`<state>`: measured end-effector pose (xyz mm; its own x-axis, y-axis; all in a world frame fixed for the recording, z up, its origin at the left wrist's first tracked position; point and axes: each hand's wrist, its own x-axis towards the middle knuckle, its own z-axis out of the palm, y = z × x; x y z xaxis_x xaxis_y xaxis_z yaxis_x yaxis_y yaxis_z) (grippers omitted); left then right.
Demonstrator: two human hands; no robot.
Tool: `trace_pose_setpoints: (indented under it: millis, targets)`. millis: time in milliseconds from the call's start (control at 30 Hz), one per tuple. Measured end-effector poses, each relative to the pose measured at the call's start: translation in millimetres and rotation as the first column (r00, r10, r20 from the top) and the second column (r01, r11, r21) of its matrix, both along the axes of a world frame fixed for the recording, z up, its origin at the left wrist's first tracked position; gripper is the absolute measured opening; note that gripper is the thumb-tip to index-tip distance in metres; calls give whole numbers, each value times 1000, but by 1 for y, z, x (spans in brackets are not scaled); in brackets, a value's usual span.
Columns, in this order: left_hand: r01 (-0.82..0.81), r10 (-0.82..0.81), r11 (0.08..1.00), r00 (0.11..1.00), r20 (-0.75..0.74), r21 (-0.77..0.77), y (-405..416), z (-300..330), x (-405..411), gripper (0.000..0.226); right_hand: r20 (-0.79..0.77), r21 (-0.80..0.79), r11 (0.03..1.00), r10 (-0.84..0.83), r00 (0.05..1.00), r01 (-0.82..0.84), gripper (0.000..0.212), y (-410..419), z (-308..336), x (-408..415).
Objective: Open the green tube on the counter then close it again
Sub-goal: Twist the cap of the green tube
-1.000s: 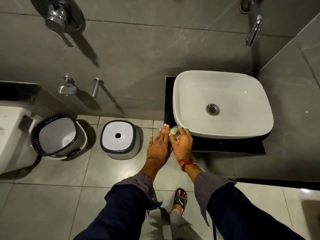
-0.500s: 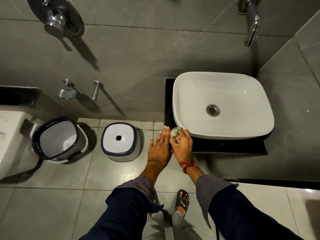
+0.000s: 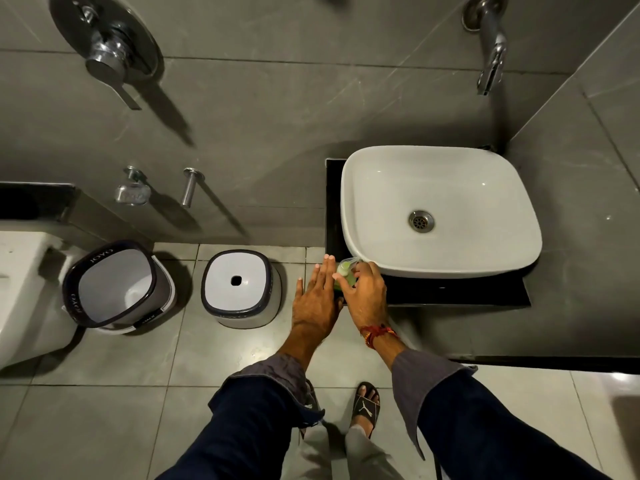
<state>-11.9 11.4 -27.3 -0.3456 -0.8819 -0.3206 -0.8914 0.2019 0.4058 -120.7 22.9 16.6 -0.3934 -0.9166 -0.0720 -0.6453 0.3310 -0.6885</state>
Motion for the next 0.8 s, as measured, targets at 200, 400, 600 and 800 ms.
trace_pose_setpoints:
  millis: [200,400,600,800]
  targets:
    - [-34,34,999,999,-14,1,0,1,-3,85,-123,16,980,197,973,-196,70,8,4,-23]
    - [-63,62,998,998,-17,-6,2,-1,-6,80,-201,17,982,187,962,-188,51,19,7,-14]
    - [-33,33,999,999,20,-12,3,3,-6,84,-256,57,975,223,941,-215,37,37,9,4]
    - [-23,23,1000,999,22,-6,4,5,-4,84,-208,61,981,194,959,-186,35,39,6,6]
